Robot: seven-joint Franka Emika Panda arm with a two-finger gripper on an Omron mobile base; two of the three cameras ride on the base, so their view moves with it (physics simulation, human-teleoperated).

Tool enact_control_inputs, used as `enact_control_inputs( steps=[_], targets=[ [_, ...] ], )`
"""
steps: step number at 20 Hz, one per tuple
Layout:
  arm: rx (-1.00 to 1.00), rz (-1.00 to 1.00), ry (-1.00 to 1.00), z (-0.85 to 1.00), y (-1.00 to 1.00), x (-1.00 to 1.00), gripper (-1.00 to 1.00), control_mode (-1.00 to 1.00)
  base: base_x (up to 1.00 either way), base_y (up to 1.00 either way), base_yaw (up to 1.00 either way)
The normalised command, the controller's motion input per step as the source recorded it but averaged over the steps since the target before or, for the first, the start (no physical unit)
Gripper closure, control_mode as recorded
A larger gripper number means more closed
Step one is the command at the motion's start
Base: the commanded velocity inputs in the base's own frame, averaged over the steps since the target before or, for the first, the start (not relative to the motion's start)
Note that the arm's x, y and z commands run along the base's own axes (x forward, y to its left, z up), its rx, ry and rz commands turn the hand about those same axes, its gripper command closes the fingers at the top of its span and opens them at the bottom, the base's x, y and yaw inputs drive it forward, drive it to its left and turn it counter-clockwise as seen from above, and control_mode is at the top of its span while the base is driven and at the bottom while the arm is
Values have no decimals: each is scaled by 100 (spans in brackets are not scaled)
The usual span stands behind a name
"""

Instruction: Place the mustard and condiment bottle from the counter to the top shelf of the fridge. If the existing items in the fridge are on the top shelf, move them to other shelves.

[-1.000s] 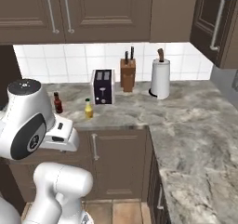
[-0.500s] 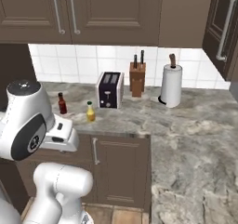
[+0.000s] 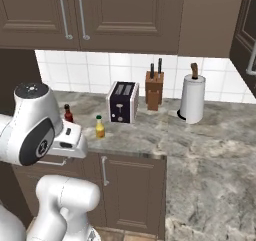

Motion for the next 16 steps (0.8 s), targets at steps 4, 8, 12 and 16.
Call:
enact_control_inputs(
  steps=[4,8,12,16],
  targets=[
    [-2,0,0,-19,5,69,-100,-100,0,0,0],
    [0,-3,0,-37,31,83,-100,-100,0,0,0],
    [0,-3,0,-38,35,85,-100,-100,0,0,0],
    [0,-2,0,-21,17,81,-100,-100,0,0,0]
  ],
)
